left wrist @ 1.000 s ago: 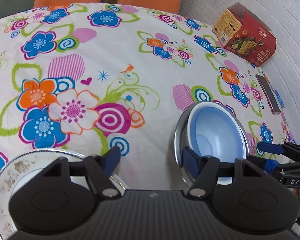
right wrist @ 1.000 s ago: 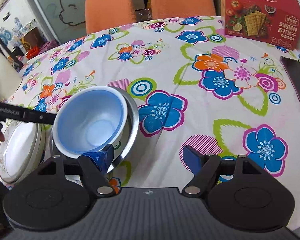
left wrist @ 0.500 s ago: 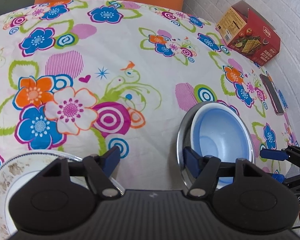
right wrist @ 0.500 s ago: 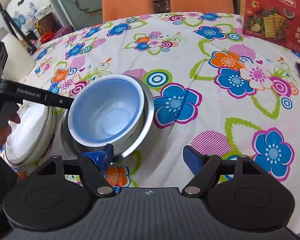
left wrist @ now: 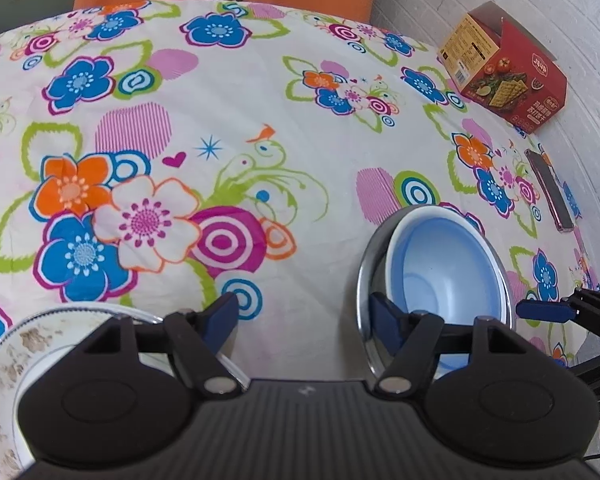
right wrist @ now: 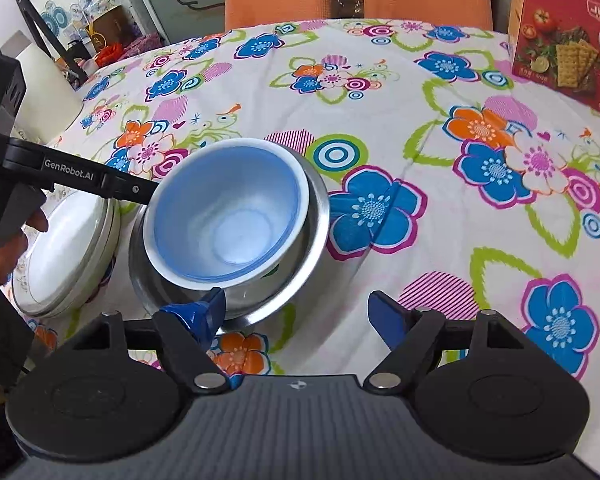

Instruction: Organize plates and bowls

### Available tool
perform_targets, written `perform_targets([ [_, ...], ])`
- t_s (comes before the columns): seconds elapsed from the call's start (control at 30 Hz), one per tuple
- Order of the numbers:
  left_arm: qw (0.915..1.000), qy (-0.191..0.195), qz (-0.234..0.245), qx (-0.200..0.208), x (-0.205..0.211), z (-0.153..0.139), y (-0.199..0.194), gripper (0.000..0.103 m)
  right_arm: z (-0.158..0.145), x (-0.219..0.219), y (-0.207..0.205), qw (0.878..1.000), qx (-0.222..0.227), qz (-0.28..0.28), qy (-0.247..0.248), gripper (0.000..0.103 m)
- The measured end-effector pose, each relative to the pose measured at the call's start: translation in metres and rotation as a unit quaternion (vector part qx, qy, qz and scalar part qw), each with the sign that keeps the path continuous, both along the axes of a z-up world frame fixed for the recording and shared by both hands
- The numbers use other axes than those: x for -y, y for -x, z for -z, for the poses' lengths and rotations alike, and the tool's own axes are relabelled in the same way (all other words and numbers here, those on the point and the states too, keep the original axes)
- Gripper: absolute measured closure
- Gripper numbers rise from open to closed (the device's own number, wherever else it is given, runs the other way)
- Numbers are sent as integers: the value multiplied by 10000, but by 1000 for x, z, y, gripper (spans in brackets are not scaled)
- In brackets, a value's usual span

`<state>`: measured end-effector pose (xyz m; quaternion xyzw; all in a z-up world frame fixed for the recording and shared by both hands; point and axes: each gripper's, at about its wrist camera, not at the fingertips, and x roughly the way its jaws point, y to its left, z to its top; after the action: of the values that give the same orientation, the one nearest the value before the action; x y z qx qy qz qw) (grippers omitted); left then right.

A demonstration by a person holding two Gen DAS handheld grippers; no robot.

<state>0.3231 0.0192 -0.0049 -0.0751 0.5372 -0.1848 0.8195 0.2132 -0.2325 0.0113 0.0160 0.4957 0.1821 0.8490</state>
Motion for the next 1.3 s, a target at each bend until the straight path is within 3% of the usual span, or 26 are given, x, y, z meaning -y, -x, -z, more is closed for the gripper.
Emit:
perform_targets([
  [0.27,9999,-42,75,99,1,0,3,32,6,5,3,9995,-84,234,-218,32],
  [0.47,9998,-81,57,148,2,0,5,34,5,0,4,9994,14,353,-33,25],
  [0.93,9999,-28,83,146,1,0,7,36,10,2,9,9992,236,291,-108,20],
  [1.3,9999,-44,101,126,1,0,6,36,6,-6,11,9973,667,-38,300,17],
])
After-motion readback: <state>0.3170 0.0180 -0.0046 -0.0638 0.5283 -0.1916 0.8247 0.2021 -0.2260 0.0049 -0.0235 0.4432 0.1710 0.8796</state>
